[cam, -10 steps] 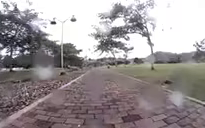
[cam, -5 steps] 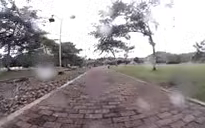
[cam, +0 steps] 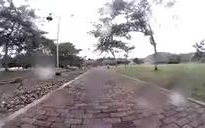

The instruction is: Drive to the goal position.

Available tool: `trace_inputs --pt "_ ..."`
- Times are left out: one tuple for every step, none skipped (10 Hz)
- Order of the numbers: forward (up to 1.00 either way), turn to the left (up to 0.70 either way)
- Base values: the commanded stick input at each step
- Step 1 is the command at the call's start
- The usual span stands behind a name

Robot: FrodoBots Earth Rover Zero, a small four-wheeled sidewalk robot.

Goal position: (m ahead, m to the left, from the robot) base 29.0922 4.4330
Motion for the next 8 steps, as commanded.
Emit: trace_inputs --pt "0.70 0.00" --pt "0.70 0.00" --pt "0.70 0.00" --pt "0.70 0.00" --pt "0.70 0.00" --pt "0.70 0.00" --pt "0.70 0.00" --pt "0.70 0.00"
